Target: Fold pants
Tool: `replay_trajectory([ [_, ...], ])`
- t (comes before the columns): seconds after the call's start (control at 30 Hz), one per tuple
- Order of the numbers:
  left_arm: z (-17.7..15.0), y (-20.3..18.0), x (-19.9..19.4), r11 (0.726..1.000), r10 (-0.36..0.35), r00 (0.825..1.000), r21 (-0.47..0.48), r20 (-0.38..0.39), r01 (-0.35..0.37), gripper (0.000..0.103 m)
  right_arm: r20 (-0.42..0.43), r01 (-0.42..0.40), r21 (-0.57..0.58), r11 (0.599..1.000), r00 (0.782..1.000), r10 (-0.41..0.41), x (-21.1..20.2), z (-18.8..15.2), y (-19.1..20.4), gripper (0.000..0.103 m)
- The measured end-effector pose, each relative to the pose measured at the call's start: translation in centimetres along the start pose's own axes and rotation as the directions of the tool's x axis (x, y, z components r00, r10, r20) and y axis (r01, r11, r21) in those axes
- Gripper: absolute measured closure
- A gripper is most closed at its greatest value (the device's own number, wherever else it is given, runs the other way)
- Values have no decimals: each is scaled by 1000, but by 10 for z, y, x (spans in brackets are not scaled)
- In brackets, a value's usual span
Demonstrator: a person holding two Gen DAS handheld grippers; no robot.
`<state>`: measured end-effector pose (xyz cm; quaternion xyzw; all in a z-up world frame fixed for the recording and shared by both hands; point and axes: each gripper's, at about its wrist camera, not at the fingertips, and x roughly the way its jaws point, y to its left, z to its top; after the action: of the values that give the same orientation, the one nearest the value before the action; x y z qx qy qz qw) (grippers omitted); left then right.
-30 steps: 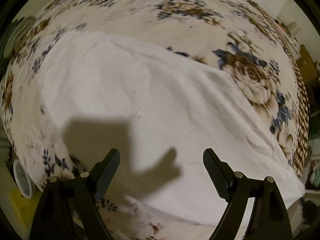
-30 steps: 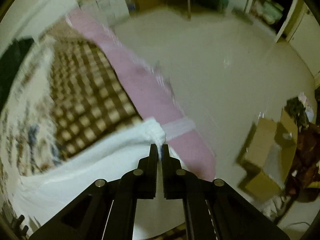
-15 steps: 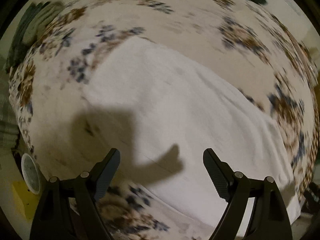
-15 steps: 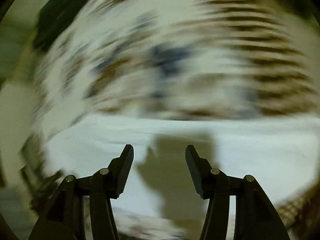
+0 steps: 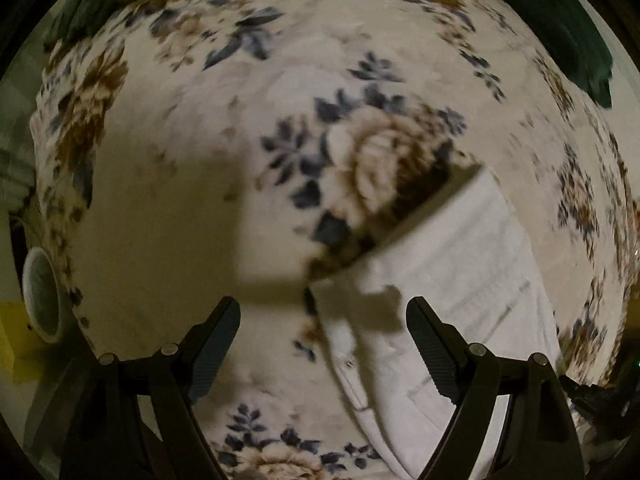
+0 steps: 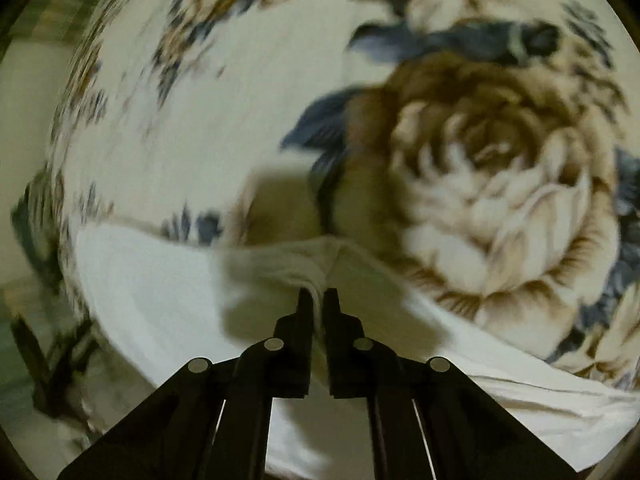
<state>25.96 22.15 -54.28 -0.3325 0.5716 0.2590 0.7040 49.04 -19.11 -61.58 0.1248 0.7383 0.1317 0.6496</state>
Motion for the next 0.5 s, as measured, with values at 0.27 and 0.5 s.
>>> replay_trajectory([
  [0.27, 12, 18, 13, 986, -135, 989, -104, -55, 129, 18, 72, -76, 176, 982, 995, 64, -22, -49, -21, 60],
  [0.5, 11, 3, 36, 959, -272, 960, -104, -65, 264, 52, 169, -178, 478, 860, 980, 109, -51, -178, -65, 52],
])
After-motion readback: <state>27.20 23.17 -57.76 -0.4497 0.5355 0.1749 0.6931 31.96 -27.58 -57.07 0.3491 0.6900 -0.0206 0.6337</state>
